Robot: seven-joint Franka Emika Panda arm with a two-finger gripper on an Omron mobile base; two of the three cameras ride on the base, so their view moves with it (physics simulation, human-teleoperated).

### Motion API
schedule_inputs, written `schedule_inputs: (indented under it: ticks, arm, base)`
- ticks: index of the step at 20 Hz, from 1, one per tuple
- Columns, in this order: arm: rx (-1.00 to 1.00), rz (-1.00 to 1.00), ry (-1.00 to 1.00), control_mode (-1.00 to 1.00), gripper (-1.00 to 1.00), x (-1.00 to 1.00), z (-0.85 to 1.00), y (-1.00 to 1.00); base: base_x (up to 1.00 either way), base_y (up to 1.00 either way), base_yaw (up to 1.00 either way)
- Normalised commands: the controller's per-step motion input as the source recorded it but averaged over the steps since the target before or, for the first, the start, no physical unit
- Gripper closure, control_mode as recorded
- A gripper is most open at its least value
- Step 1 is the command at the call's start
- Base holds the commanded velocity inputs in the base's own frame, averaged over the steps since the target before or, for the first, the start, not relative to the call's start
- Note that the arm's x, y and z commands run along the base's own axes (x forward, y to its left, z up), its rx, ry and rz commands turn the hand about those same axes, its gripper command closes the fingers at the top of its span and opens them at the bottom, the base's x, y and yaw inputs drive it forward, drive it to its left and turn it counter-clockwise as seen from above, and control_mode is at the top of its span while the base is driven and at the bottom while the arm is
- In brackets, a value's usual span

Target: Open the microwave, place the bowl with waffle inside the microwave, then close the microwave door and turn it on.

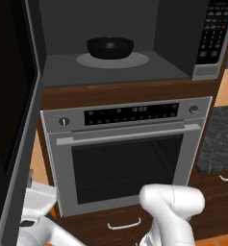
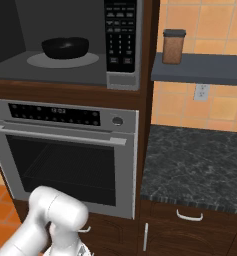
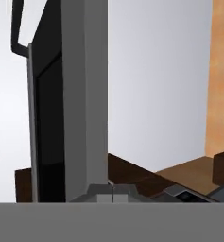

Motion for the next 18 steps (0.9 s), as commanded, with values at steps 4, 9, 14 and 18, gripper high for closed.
schedule_inputs:
  ticks: [4,9,14,18]
  arm:
    - [0.00,0.00,0.01,-1.00,1.00,0.13,0.23,0.30]
    - [0.01,0.00,0.00,-1.00,1.00,0.13,0.24,0.22]
    - [0.14,0.00,0.00,-1.00,1.00,0.01,0.62,-0.01]
    - [0.38,0.04,0.10,-1.00,1.00,-0.04,0.68,-0.82]
  base:
    - [0.00,0.00,0.00]
    - [0.00,0.00,0.00]
    - [0.00,0.00,0.00]
    - [0.00,0.00,0.00]
